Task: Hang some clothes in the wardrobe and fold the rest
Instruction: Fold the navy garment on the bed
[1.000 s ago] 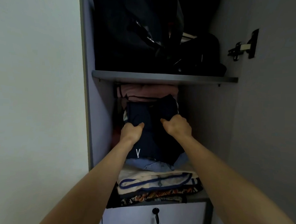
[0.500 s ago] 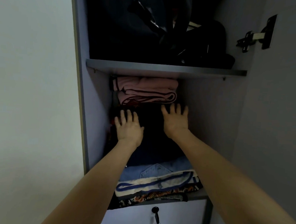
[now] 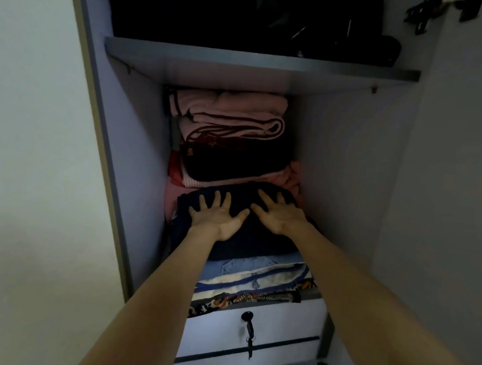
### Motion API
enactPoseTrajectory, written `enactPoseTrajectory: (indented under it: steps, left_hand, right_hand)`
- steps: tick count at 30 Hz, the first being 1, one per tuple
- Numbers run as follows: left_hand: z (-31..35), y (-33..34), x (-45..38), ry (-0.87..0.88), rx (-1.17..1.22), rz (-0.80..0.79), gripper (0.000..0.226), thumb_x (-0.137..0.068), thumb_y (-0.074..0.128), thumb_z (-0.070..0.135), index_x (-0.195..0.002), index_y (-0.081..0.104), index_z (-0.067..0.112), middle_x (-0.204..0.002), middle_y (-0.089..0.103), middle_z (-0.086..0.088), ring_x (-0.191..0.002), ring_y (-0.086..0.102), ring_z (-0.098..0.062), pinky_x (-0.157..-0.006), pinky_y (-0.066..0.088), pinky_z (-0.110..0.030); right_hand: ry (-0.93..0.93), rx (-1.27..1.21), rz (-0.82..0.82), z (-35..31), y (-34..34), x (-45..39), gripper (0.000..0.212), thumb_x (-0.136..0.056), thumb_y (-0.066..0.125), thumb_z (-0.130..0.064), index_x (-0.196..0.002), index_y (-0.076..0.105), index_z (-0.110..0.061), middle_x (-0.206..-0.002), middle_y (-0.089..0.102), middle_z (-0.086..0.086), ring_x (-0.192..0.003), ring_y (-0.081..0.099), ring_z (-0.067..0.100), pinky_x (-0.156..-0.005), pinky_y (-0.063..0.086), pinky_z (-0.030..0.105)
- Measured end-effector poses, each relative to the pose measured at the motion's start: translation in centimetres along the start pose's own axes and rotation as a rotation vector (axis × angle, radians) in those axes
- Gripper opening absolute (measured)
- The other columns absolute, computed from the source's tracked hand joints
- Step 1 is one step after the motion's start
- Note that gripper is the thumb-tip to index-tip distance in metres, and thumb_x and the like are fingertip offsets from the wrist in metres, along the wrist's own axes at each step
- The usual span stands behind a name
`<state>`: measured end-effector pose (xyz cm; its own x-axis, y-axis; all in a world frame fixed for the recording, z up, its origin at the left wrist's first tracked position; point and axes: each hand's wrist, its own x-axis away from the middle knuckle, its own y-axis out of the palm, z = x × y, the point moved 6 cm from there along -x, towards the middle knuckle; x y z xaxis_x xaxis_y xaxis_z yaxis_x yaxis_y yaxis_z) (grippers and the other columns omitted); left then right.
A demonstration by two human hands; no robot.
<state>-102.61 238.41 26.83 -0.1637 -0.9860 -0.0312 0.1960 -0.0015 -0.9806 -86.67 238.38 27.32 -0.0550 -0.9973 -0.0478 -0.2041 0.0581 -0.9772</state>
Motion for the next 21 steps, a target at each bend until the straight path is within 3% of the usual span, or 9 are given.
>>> enactPoseTrajectory:
  steps: [6, 9, 13, 17, 21]
  left_hand:
    - [0.4, -1.5, 0.4, 0.003, -0.042, -0.038, 0.079, -0.09, 0.015, 0.072, -0.154, -0.002, 0.027, -0.161, -0.009, -0.002, -0.146, -0.009, -0.035, -0.116, 0.001, -0.058]
    - [1.2, -4.5, 1.1, 0.052, -0.114, 0.132, 0.072, -0.095, 0.023, 0.064, -0.152, 0.019, 0.019, -0.157, 0.019, -0.01, -0.143, 0.016, -0.035, -0.113, 0.017, -0.058]
    - [4.1, -6.7, 4.8, 0.283, 0.004, 0.427, 0.052, -0.097, 0.036, 0.05, -0.133, 0.048, 0.013, -0.126, 0.057, -0.01, -0.114, 0.054, -0.029, -0.088, 0.047, -0.042]
    - [6.7, -4.7, 10.5, 0.569, 0.045, 0.531, 0.04, -0.098, 0.039, 0.042, -0.119, 0.057, 0.014, -0.11, 0.063, -0.007, -0.099, 0.059, -0.026, -0.074, 0.046, -0.035]
    - [9.3, -0.3, 16.8, 0.831, 0.105, 0.45, 0.031, -0.096, 0.042, 0.037, -0.108, 0.06, 0.014, -0.11, 0.063, -0.006, -0.099, 0.059, -0.028, -0.074, 0.044, -0.035]
  right_hand:
    - [-0.01, 0.069, 0.008, -0.1, -1.1, 0.1, 0.065, -0.094, 0.016, -0.066, -0.152, 0.002, -0.039, -0.161, 0.002, 0.01, -0.144, 0.014, 0.038, -0.116, 0.015, 0.049]
    - [-0.069, 0.11, 0.219, -0.8, -4.0, 1.5, 0.059, -0.099, 0.025, -0.055, -0.149, 0.029, -0.023, -0.153, 0.029, 0.013, -0.134, 0.034, 0.035, -0.108, 0.028, 0.047]
    - [-0.137, 0.031, 0.419, -0.5, -5.0, 6.6, 0.047, -0.099, 0.041, -0.04, -0.136, 0.047, -0.012, -0.132, 0.053, 0.014, -0.116, 0.052, 0.031, -0.093, 0.041, 0.038]
    - [-0.031, -0.063, 0.494, 1.3, -2.3, 14.4, 0.04, -0.098, 0.046, -0.03, -0.134, 0.048, -0.011, -0.134, 0.051, 0.009, -0.118, 0.051, 0.03, -0.094, 0.042, 0.036]
    - [0.212, -0.11, 0.436, 3.3, 2.3, 23.5, 0.026, -0.099, 0.042, -0.025, -0.118, 0.053, -0.012, -0.115, 0.062, 0.012, -0.103, 0.06, 0.035, -0.078, 0.049, 0.037]
